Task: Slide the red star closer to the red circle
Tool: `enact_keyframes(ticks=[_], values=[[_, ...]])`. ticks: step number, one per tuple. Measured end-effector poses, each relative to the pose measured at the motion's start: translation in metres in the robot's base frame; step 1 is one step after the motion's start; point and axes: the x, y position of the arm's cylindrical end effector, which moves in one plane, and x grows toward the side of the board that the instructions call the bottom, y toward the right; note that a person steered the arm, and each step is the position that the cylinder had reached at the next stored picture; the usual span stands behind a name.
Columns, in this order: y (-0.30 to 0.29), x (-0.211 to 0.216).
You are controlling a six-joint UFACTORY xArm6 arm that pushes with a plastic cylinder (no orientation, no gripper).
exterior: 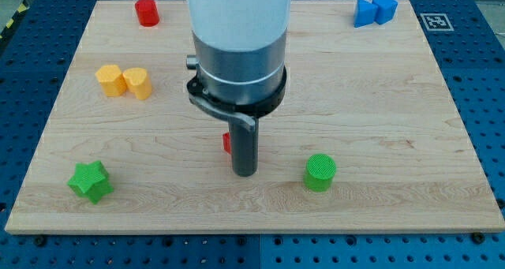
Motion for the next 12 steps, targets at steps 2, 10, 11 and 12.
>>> enact_keyframes(ticks=[2,10,11,12], values=[[-0.010,-0.039],[-0.027,-0.241],[-0.065,-0.253],[-0.090,-0.260]])
